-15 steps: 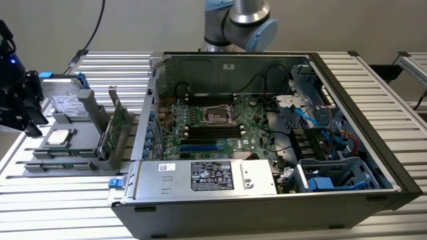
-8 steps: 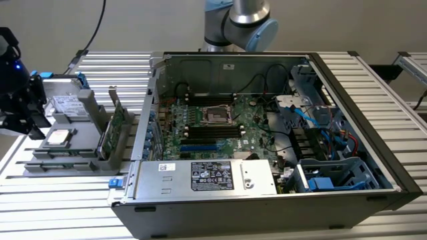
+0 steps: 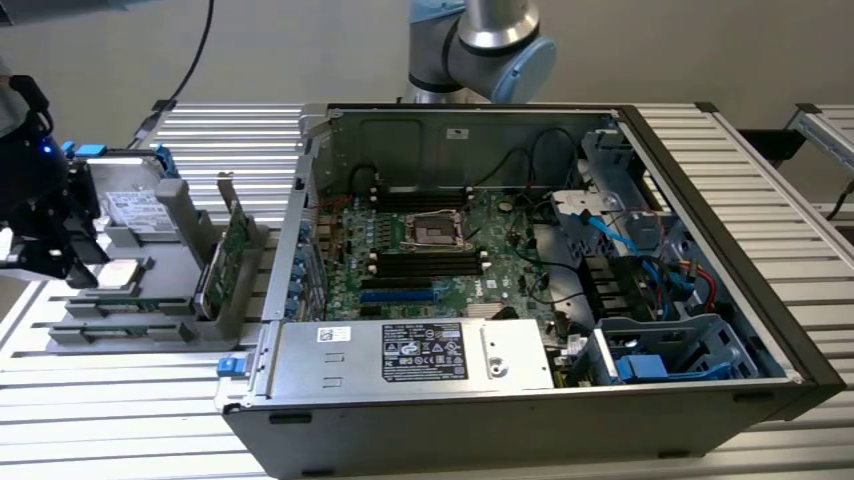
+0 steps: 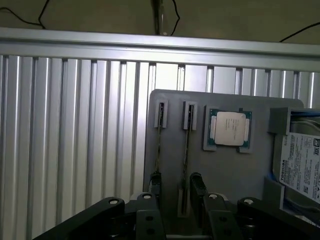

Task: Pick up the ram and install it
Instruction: 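Pick up the ram and move it above insertion slot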

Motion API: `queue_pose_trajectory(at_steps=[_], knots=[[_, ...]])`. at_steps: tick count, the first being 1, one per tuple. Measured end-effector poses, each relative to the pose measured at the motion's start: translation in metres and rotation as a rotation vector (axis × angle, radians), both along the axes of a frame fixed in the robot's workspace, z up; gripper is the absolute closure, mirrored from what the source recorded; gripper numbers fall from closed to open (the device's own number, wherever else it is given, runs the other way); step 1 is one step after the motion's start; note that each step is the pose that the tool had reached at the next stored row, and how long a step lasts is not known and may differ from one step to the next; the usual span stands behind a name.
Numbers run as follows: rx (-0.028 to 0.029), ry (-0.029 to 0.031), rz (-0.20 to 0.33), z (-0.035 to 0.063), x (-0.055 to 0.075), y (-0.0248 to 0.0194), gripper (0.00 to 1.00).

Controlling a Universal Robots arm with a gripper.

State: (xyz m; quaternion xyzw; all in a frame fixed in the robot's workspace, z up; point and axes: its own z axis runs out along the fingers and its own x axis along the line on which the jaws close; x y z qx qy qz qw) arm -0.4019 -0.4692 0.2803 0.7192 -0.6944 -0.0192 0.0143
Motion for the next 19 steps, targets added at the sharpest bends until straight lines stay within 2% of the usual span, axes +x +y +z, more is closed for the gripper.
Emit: queue_pose_trajectory(at_steps=[19], knots=[[0.0, -0.0001, 0.0, -0.0345, -0.002, -0.001, 0.63]])
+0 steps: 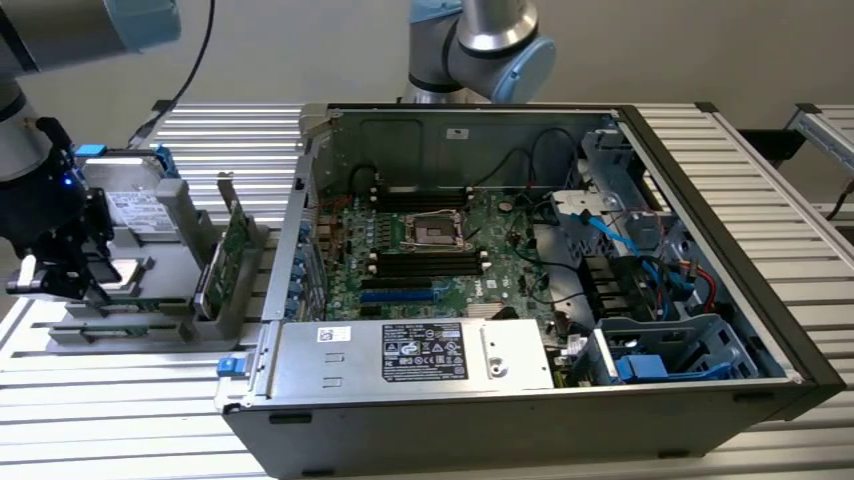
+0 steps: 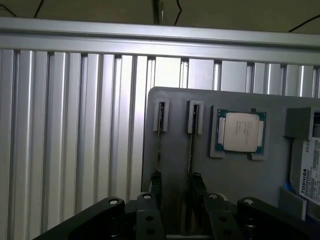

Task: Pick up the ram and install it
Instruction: 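Pick up the ram and move it above insertion slot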

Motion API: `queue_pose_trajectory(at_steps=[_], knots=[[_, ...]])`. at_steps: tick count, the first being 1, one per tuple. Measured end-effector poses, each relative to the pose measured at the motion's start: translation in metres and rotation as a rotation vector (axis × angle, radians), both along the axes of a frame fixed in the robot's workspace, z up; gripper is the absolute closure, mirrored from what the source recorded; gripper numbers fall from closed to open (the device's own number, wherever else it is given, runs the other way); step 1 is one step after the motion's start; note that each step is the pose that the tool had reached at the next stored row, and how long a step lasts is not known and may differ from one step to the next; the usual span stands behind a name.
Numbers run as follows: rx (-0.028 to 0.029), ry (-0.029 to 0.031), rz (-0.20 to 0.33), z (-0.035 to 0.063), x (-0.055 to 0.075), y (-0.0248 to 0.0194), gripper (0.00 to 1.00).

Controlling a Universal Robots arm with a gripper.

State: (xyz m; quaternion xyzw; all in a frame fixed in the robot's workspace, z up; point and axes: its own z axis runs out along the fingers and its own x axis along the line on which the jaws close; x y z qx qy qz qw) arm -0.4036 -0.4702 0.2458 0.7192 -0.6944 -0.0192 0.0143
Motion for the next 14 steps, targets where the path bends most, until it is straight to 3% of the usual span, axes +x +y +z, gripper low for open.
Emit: queue_pose_trajectory(at_steps=[10, 14], knots=[[0.0011, 0.0001, 0.0, -0.0182, 0.0, -0.0115, 0.63], [0.0045, 0.0, 0.0, -0.0255, 0.001, -0.0171, 0.63]])
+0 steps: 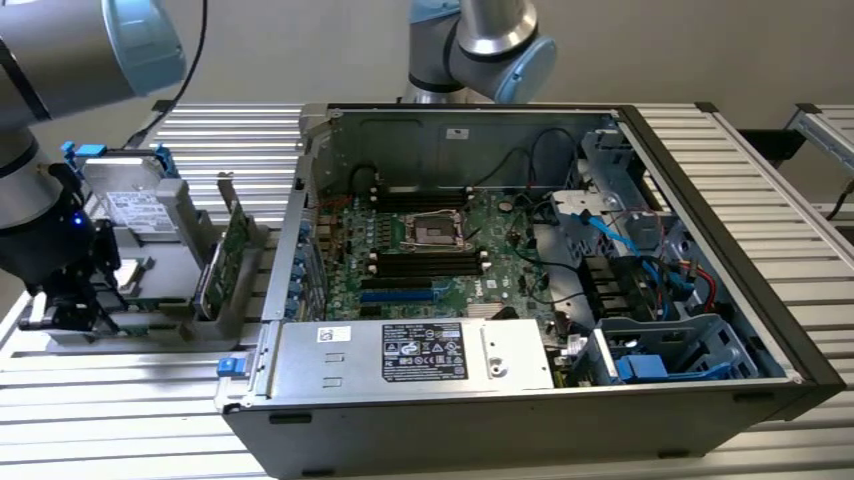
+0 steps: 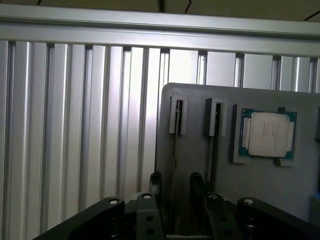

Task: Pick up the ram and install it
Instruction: 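Pick up the ram and move it above insertion slot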

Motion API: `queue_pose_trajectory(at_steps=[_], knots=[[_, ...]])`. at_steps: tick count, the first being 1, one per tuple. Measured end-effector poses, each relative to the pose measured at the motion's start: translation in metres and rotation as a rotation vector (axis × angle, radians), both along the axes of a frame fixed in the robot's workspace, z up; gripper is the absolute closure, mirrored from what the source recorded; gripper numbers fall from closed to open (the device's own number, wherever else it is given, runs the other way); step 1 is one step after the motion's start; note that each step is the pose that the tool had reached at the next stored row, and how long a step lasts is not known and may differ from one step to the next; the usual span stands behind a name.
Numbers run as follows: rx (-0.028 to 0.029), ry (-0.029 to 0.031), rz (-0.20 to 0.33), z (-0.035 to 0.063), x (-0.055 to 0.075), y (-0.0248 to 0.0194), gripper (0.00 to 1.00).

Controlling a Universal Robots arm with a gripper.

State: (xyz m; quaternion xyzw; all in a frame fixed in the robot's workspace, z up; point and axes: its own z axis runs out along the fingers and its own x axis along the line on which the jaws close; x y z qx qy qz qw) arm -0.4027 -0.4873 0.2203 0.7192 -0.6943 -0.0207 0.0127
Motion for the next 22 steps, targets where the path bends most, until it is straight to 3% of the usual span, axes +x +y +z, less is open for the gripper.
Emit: queue_pose_trajectory(at_steps=[3, 7, 12, 19, 22], knots=[[0.0079, 0.0, 0.0, -0.0048, 0.007, -0.0051, 0.63], [0.0134, -0.0001, 0.0, -0.0107, 0.012, -0.0073, 0.63], [0.0145, 0.0, 0.0, -0.0181, 0.014, -0.0069, 0.63], [0.0146, 0.0, 0.0, -0.0209, 0.014, -0.0019, 0.63], [0.0145, 0.0001, 0.0, -0.021, 0.014, -0.0019, 0.63]])
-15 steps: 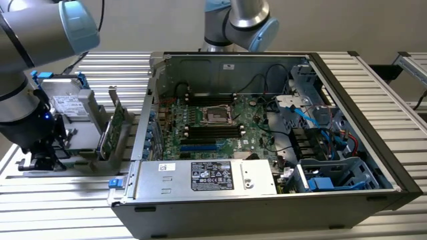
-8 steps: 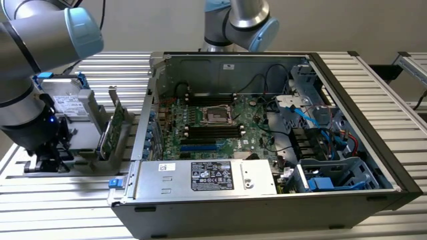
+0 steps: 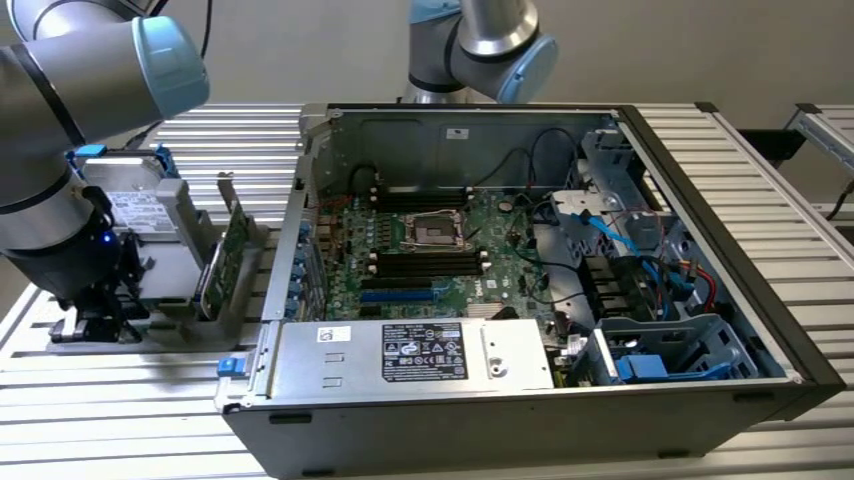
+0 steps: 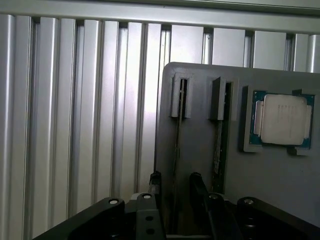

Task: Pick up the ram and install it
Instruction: 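Pick up the ram and move it above insertion slot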

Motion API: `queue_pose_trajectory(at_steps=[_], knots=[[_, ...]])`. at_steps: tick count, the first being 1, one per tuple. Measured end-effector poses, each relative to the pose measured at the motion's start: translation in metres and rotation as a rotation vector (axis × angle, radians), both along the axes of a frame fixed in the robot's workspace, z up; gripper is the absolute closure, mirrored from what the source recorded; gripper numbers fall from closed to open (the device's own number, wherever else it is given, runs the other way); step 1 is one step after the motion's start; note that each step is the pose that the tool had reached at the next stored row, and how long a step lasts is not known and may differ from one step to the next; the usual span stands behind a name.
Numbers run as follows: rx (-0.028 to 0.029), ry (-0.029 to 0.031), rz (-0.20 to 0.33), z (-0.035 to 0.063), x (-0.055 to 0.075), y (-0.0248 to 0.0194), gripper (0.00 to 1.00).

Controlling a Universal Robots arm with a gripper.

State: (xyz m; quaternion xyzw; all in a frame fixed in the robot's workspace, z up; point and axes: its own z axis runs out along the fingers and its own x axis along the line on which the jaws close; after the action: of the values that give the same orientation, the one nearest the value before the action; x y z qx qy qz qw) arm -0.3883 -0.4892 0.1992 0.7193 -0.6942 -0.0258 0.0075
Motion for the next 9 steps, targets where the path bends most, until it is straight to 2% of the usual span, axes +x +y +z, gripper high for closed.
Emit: queue_pose_trajectory(at_steps=[5, 7, 8, 9], knots=[[0.0001, 0.0001, 0.0, 0.0, 0.0, 0.0001, 0.63], [0.0001, 0.0002, 0.0, 0.0, 0.0, 0.0001, 0.72], [0.0, 0.0001, 0.0, 0.0, 0.0, 0.0001, 0.72], [0.0, 0.0002, 0.0, 0.0, 0.0, 0.0001, 0.78]])
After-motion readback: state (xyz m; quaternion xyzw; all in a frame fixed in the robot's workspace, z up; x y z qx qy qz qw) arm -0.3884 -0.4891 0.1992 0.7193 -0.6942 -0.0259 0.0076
